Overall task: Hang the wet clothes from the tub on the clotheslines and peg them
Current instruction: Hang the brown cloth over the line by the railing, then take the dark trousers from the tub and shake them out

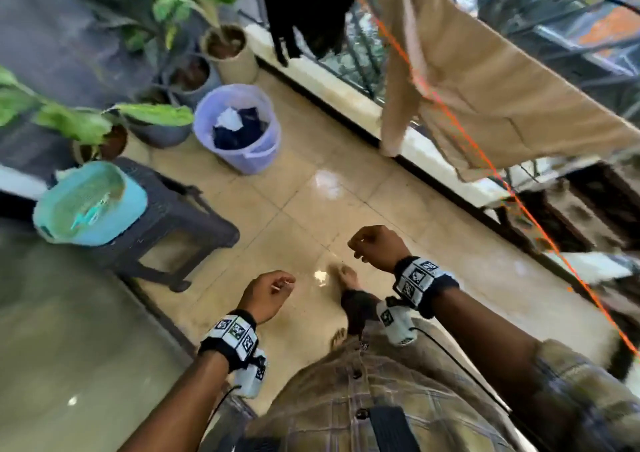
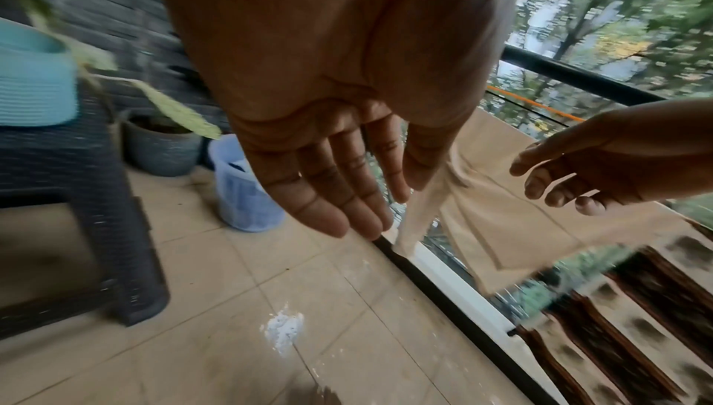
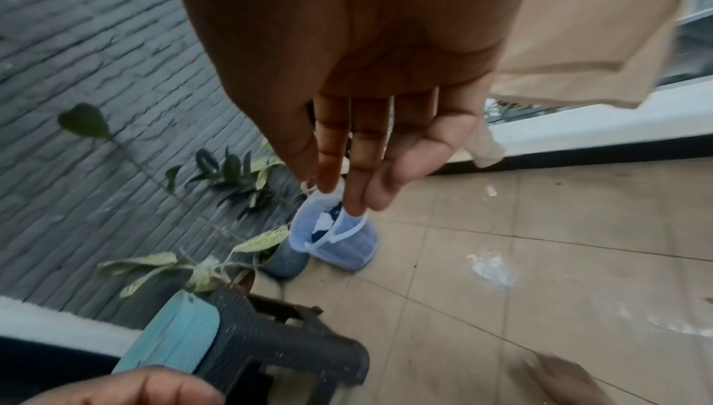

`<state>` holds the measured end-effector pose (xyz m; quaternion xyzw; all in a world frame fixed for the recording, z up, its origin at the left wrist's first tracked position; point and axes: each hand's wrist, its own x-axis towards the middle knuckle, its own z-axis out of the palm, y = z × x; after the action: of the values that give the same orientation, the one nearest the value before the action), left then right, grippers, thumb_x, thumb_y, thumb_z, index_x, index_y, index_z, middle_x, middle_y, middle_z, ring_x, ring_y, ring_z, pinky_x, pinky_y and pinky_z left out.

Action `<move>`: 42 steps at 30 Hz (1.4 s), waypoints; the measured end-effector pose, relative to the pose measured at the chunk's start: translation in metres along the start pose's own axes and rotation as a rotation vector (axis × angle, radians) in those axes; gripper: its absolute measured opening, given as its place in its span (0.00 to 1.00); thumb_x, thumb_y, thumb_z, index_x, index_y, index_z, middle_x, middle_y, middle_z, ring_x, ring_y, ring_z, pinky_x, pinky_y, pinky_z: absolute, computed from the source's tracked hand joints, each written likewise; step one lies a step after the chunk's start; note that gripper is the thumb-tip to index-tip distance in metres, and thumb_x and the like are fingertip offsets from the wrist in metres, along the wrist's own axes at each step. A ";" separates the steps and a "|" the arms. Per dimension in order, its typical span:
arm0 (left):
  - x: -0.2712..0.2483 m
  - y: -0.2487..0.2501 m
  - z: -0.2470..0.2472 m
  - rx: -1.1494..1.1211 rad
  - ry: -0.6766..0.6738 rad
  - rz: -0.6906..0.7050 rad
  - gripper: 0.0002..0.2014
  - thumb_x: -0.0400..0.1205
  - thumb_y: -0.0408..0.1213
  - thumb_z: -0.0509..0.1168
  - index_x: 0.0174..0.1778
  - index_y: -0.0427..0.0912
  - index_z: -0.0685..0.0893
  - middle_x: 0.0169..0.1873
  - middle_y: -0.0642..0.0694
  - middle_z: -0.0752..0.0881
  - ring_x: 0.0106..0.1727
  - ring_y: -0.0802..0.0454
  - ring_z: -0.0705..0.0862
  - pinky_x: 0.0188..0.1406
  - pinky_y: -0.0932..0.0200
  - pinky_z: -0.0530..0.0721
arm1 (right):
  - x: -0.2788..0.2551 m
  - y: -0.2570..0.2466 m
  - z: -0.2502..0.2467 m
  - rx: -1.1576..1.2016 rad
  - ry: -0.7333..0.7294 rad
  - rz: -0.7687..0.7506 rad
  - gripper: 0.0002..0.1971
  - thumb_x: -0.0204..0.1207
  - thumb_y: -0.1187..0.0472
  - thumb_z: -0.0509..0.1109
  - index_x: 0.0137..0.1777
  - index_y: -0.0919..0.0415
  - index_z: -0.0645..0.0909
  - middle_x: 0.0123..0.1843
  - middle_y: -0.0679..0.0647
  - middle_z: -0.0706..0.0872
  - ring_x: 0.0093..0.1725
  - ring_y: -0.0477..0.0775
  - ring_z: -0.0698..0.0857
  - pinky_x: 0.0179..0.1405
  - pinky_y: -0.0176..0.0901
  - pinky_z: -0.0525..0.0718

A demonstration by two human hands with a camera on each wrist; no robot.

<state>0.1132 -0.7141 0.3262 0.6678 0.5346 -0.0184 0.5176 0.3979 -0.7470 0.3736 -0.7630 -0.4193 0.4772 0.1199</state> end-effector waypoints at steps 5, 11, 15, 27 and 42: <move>0.026 -0.034 -0.057 -0.108 0.117 -0.120 0.07 0.82 0.38 0.69 0.45 0.58 0.85 0.40 0.53 0.88 0.45 0.49 0.89 0.48 0.55 0.86 | 0.090 -0.078 0.009 -0.057 -0.137 -0.080 0.07 0.76 0.53 0.69 0.44 0.51 0.88 0.37 0.48 0.92 0.43 0.52 0.90 0.54 0.52 0.87; 0.070 -0.064 -0.128 -0.165 0.157 -0.316 0.05 0.83 0.38 0.68 0.48 0.54 0.85 0.39 0.51 0.88 0.45 0.47 0.87 0.47 0.55 0.84 | 0.197 -0.158 0.018 -0.100 -0.297 -0.087 0.06 0.76 0.57 0.69 0.40 0.48 0.86 0.36 0.50 0.92 0.36 0.50 0.88 0.54 0.54 0.89; 0.117 -0.084 -0.184 -0.197 0.176 -0.379 0.05 0.83 0.37 0.68 0.47 0.54 0.86 0.40 0.49 0.88 0.46 0.45 0.87 0.53 0.50 0.86 | 0.256 -0.215 0.023 -0.174 -0.347 -0.107 0.06 0.78 0.55 0.69 0.40 0.47 0.85 0.37 0.49 0.92 0.35 0.47 0.88 0.50 0.47 0.87; 0.293 -0.119 -0.337 -0.447 0.199 -0.278 0.07 0.71 0.53 0.65 0.41 0.64 0.87 0.29 0.62 0.84 0.39 0.46 0.83 0.49 0.48 0.85 | 0.412 -0.336 0.046 -0.190 -0.328 0.044 0.06 0.77 0.54 0.69 0.45 0.51 0.88 0.33 0.48 0.91 0.32 0.46 0.86 0.50 0.48 0.87; 0.498 -0.200 -0.408 -0.361 0.196 -0.295 0.10 0.72 0.45 0.66 0.39 0.69 0.86 0.36 0.58 0.87 0.44 0.42 0.88 0.50 0.49 0.84 | 0.607 -0.371 0.102 -0.025 -0.087 0.114 0.01 0.71 0.52 0.72 0.42 0.44 0.83 0.47 0.51 0.91 0.47 0.59 0.90 0.51 0.52 0.89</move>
<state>-0.0360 -0.0994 0.0927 0.4778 0.6686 0.0670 0.5659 0.2354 -0.0819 0.1562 -0.7655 -0.3861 0.5106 0.0645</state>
